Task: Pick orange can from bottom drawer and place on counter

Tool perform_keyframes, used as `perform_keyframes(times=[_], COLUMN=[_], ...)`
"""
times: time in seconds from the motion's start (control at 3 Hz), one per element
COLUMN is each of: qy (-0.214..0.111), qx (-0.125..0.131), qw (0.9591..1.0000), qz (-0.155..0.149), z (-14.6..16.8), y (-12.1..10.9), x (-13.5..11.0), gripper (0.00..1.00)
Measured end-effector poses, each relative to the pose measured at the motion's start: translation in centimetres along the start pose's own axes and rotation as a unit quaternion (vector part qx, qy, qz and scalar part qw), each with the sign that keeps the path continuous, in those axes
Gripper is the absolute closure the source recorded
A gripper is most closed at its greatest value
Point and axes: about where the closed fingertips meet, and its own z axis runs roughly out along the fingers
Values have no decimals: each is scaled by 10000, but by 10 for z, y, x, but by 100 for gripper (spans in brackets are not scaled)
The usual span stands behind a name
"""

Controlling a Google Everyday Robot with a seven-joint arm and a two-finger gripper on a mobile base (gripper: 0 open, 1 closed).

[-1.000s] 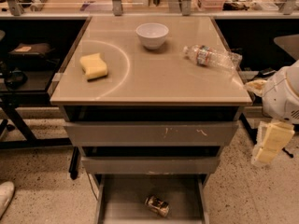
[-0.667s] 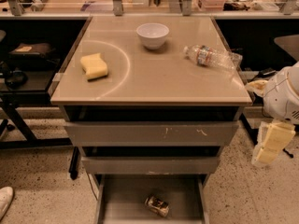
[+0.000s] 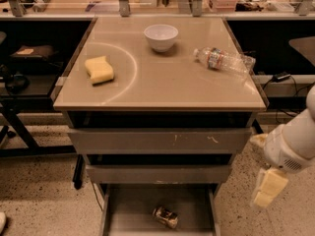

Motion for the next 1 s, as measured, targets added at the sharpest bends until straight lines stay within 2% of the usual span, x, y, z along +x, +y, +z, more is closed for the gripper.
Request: perform_keyframes(times=[0.33, 0.67, 1.0], qy=[-236, -715, -1140], qx=[-368, -232, 92], qw=[9987, 9972, 9915], qz=[275, 18, -619], z=[79, 143, 188], y=[12, 16, 5], x=[36, 55, 56], gripper=[0, 0, 0])
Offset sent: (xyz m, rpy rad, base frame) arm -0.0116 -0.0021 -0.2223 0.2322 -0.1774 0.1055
